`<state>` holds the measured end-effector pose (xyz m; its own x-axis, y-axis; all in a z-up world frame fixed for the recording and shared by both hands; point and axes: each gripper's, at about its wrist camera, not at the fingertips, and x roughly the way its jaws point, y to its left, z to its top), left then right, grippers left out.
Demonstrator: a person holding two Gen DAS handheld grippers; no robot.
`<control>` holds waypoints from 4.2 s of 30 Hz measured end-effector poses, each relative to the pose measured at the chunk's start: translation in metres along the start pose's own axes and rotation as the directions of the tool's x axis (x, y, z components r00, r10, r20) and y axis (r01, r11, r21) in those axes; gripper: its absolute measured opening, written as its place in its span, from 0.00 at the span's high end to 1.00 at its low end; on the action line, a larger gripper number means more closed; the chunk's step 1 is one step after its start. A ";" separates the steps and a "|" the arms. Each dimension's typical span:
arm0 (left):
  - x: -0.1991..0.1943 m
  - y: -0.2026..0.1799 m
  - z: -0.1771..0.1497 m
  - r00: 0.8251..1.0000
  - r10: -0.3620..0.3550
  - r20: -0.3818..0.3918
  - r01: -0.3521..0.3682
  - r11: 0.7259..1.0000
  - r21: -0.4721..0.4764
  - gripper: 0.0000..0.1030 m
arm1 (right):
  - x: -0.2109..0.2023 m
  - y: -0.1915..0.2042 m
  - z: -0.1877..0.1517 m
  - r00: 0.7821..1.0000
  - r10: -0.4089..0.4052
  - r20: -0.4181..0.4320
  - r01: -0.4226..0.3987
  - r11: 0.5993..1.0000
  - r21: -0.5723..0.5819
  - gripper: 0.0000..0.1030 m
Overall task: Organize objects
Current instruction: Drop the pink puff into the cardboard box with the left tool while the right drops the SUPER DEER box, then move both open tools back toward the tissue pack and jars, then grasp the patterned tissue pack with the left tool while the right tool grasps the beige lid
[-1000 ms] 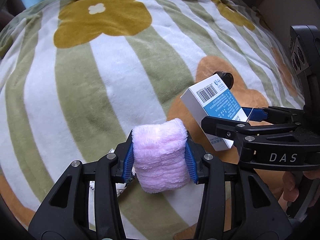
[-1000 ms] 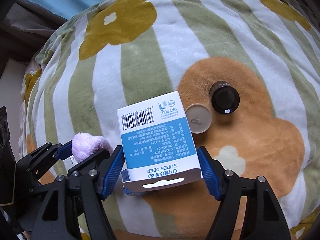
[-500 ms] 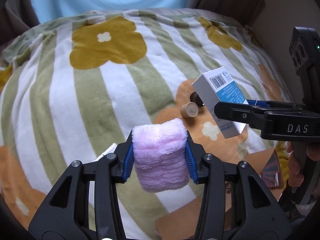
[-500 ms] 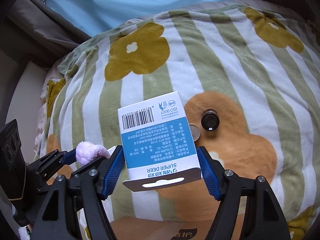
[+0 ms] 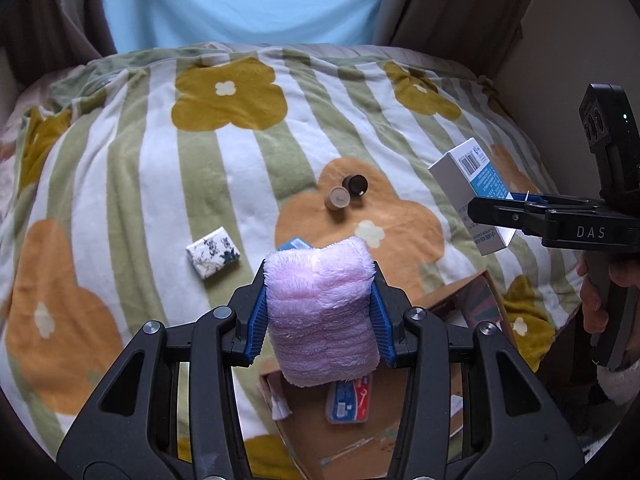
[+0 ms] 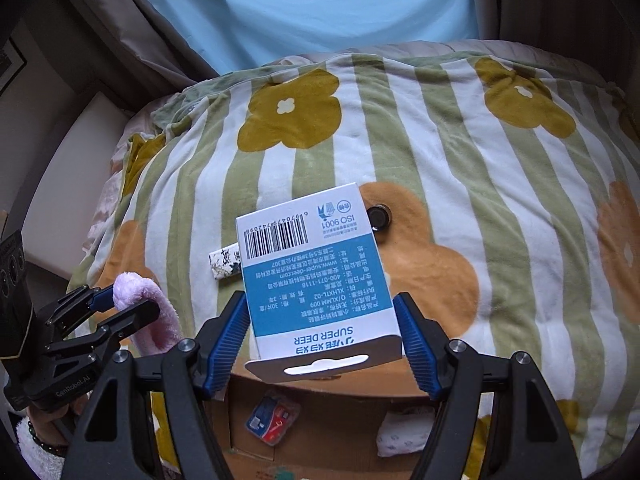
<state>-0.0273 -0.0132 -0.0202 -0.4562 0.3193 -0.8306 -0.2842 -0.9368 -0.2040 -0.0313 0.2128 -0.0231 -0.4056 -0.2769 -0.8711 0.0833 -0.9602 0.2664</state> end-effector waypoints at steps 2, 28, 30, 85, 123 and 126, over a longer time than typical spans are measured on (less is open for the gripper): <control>-0.005 -0.006 -0.017 1.000 0.007 -0.019 -0.007 1.000 -0.016 0.61 | -0.006 0.000 -0.013 1.000 0.008 -0.017 -0.008 1.000 -0.017 0.33; 0.036 -0.038 -0.143 0.985 0.017 -0.174 -0.054 0.977 -0.207 0.61 | 0.020 0.000 -0.135 0.980 0.077 -0.182 -0.110 0.978 -0.177 0.36; 0.035 -0.040 -0.141 0.985 0.031 -0.172 -0.064 0.979 -0.192 0.61 | 0.020 -0.001 -0.135 0.980 0.077 -0.181 -0.109 0.979 -0.171 0.38; 0.018 0.033 -0.069 0.967 0.225 -0.117 -0.249 0.930 -0.270 0.00 | 0.030 0.003 -0.063 0.995 0.068 -0.067 -0.077 0.987 -0.139 0.21; 0.234 0.160 0.014 0.904 0.190 -0.384 -0.349 0.846 -0.403 0.04 | 0.227 -0.047 0.057 0.973 -0.158 -0.166 0.220 0.844 0.489 0.21; 0.239 0.159 0.015 0.902 0.191 -0.387 -0.351 0.847 -0.399 0.05 | 0.231 -0.048 0.059 0.971 -0.175 -0.165 0.235 0.838 0.492 0.24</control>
<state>-0.1936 -0.0837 -0.2432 -0.1397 0.0535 -0.9887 0.2552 -0.9629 -0.0881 -0.1827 0.1972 -0.2133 -0.2584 -0.1062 -0.9602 -0.4735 -0.8524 0.2217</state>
